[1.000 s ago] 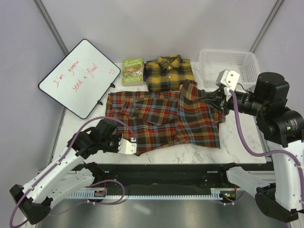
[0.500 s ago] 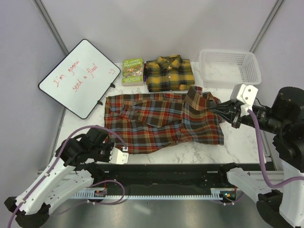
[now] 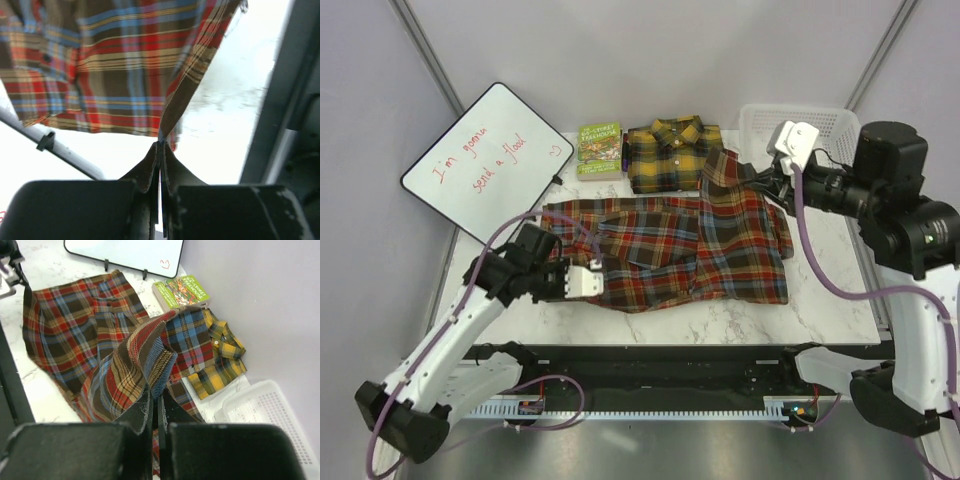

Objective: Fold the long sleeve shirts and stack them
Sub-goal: Fold the shirt

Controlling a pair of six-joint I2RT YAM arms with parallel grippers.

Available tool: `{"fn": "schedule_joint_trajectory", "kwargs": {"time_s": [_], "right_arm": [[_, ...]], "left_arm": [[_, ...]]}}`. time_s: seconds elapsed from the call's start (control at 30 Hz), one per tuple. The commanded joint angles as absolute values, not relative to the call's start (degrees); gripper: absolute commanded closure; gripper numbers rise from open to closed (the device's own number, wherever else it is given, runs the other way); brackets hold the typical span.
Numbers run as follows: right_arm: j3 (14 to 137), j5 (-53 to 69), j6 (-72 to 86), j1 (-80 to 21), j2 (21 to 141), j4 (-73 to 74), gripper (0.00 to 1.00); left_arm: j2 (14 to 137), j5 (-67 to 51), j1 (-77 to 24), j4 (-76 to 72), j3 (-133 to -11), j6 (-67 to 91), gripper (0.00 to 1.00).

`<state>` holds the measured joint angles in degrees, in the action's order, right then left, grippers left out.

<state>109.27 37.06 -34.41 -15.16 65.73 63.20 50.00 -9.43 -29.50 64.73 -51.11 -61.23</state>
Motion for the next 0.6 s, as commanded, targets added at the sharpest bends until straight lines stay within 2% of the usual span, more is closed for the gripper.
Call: {"fn": "schedule_joint_trajectory", "kwargs": {"time_s": [0.0,0.3,0.57], "right_arm": [[108.8,35.1,-37.7,-15.2,68.0,58.2,1.0],[108.2,32.6,-41.1,-14.2,73.6,51.3,1.0],[108.2,34.1,-43.3,-12.2,79.2,45.8,1.0]], "left_arm": [[58.1,-13.2,-21.8,54.6,-57.6,-67.8,0.98],[71.8,-15.7,-16.2,47.7,-62.7,-71.0,0.98],[77.3,-15.9,-13.7,44.3,-64.3,-71.8,0.98]]}}
